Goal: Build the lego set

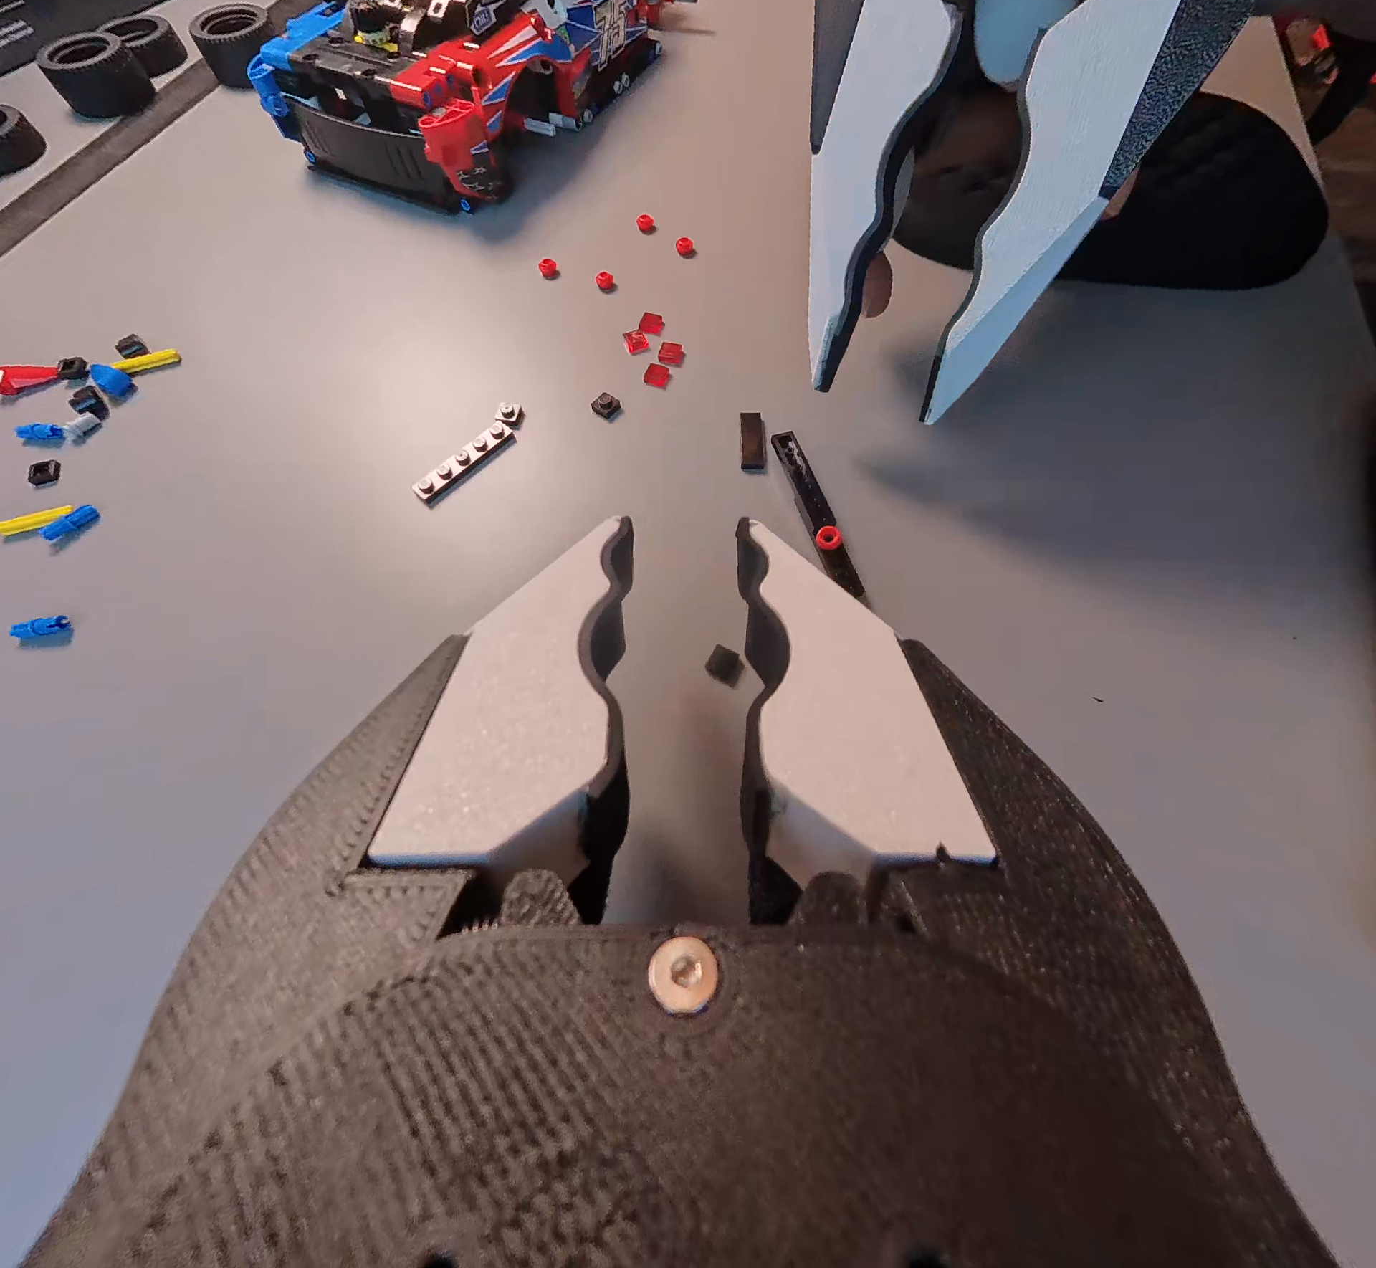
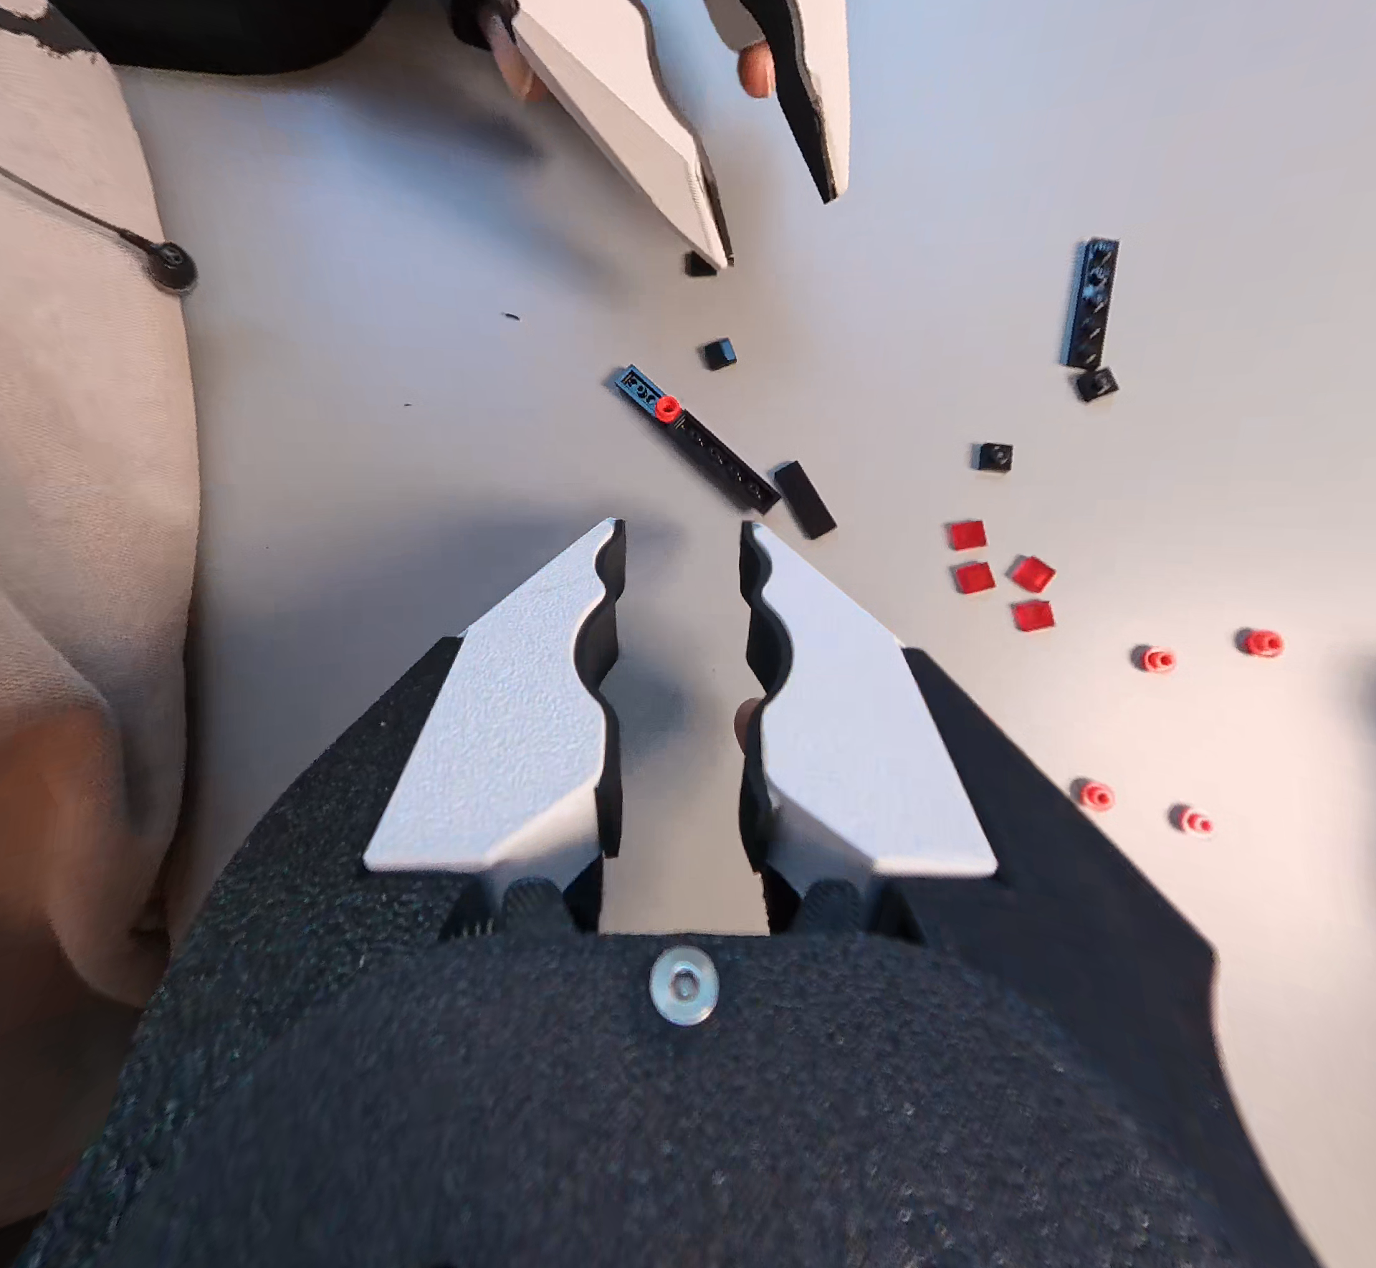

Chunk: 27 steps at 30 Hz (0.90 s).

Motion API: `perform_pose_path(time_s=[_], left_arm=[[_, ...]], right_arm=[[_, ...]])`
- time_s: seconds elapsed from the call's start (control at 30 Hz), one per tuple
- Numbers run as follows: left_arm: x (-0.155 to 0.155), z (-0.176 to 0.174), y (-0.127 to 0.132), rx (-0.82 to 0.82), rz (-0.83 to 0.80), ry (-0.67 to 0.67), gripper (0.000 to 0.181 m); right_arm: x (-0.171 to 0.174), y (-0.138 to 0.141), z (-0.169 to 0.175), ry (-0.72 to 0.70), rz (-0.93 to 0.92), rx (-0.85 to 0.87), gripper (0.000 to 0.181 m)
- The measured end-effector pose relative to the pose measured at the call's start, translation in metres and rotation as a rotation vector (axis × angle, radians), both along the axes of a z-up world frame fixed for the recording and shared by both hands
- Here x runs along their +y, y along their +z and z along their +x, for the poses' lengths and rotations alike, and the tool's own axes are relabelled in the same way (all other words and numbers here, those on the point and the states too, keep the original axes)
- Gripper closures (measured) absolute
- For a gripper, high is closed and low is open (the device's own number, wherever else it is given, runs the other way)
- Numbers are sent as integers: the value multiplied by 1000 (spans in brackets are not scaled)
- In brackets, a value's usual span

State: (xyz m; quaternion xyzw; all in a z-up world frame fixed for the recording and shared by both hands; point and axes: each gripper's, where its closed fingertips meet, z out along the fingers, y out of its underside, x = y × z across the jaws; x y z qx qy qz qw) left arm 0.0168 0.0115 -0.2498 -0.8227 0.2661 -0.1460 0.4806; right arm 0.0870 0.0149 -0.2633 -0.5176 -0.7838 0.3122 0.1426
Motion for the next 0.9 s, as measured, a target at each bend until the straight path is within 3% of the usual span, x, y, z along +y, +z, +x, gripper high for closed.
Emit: perform_pose_path(time_s=[0.3,0.6,0.9], left_arm=[[-2,1,-11,52,-24,-7,155],[-9,9,-21,121,-43,-68,157],[-15,28,-31,196,-51,-142,152]], right_arm=[[3,-4,-9,-42,9,-4,146],[2,-13,-20,56,50,-20,145],[22,-8,-32,167,221,1,157]])
